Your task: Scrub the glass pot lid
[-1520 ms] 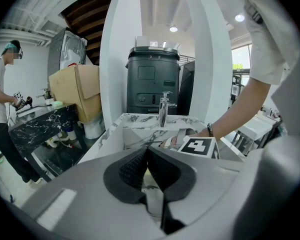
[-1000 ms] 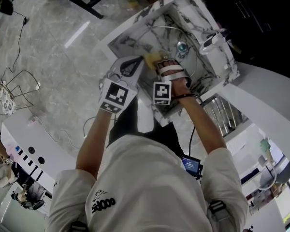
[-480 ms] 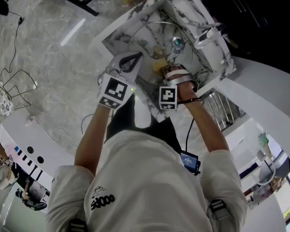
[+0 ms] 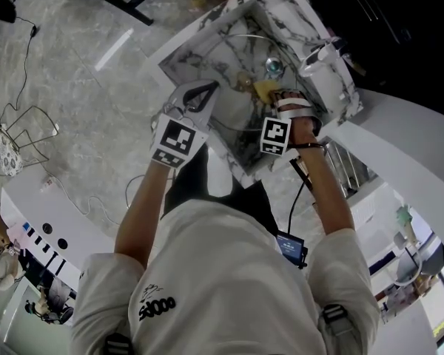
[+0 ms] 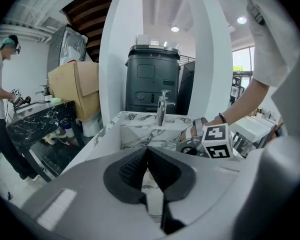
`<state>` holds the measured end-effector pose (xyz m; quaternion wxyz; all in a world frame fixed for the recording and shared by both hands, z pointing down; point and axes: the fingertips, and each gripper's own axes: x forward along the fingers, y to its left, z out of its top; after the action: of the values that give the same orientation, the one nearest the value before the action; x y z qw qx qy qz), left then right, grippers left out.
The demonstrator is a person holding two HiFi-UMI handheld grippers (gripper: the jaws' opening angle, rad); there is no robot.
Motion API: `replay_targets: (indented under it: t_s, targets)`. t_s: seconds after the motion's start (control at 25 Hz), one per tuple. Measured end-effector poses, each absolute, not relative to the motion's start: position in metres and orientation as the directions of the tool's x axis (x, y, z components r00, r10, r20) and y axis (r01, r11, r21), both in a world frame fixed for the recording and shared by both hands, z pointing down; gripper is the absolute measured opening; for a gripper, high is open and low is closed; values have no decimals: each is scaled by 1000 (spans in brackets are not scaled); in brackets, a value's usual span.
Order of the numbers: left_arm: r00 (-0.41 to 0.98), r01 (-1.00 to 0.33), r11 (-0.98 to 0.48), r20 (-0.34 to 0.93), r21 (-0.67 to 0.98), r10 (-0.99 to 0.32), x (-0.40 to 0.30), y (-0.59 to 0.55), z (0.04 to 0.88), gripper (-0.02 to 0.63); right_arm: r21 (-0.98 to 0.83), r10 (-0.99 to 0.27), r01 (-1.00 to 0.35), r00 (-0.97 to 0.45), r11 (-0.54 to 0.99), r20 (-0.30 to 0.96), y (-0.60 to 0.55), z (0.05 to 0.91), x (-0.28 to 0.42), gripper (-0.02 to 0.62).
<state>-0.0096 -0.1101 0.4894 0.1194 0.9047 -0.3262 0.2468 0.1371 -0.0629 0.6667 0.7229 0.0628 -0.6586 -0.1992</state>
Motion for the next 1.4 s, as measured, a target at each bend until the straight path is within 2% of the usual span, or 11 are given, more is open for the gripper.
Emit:
replay_targets:
  t_s: [0.24,0.56,0.96,1.24,1.4]
  targets:
    - [654,-656,-753,535,51,-534,-18,-109,491,11,402,-414,130,80,906,907,-100,675,143,64]
    - [651,-661,-749,540,57,-533,-19,-105,494,11,421,-422,23,47,907,905,-134,681,99,67]
    - [638,-676,-735,542,54,-547,-30,-105,494,11,370,-365,106,-63,923,929,-107,678,42,71]
    - [631,-681,-730,549,54,-548,-37,-101,497,11,372,-357,210,-108,904,928,-71,672,18,71]
    - [632,-680,-731,552,58,-544,-36,-97,499,11,318,-293,151,-164,936,942,-45,669,3,71]
